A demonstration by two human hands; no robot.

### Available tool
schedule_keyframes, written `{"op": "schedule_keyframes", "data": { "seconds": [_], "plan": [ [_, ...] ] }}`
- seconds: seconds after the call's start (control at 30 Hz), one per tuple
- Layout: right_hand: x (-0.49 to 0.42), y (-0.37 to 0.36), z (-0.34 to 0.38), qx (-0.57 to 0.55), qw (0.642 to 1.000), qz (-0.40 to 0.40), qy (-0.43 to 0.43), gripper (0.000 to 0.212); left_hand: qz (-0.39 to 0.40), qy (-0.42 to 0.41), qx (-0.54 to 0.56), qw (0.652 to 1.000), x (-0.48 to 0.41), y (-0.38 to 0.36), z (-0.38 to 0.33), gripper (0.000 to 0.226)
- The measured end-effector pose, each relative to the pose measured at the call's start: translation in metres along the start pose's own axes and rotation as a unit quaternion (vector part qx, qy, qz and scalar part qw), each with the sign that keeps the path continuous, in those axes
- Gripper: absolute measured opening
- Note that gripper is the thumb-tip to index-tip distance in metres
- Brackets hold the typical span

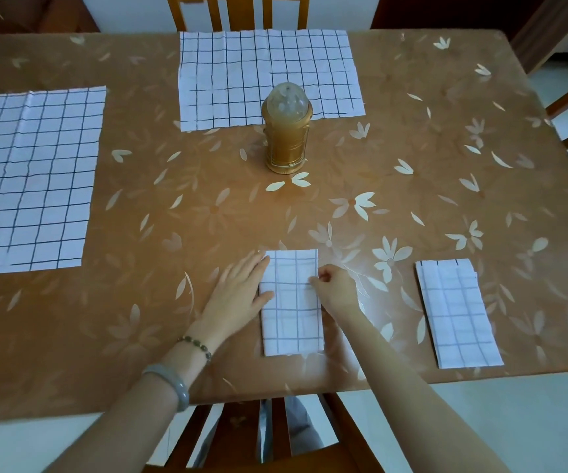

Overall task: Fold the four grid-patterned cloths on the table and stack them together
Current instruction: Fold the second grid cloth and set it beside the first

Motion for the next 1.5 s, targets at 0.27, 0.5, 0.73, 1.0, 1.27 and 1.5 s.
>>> {"op": "schedule_keyframes", "data": {
  "seconds": [0.27,0.5,0.73,1.0,1.27,1.5],
  "plan": [
    [0.007,0.003,-0.002,-0.01,0.997,-0.063,0.031,0.006,0.081,-0.065,-0.135,0.985,-0.009,-0.029,0.012,0.082],
    [0.023,0.007,0.054,0.214,0.915,-0.205,0.276,0.029,0.087,-0.077,-0.182,0.976,-0.008,-0.036,0.018,0.082],
    [0.018,-0.068,0.059,0.328,0.865,-0.03,0.377,0.045,0.062,-0.086,-0.184,0.977,-0.009,-0.035,0.018,0.081],
    [0.01,-0.034,0.022,0.389,0.844,-0.048,0.366,0.052,0.074,-0.053,-0.174,0.981,-0.008,-0.034,0.043,0.109],
    [0.007,-0.037,0.017,0.44,0.838,-0.035,0.32,0.06,0.054,-0.172,-0.221,0.958,0.01,-0.046,0.012,0.088],
    [0.006,-0.039,0.016,0.445,0.835,-0.037,0.322,0.06,0.091,-0.179,-0.205,0.958,0.054,-0.074,0.003,0.081]
  ]
}}
Point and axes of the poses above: each hand's wrist, its own x-axis away from the middle knuckle, its own y-axis out of the back of the hand, z = x × y, the point moved 9 cm from there along -x, towards the middle knuckle, and after that the axes turned 5 degrees about x, right-handed, at the moved point
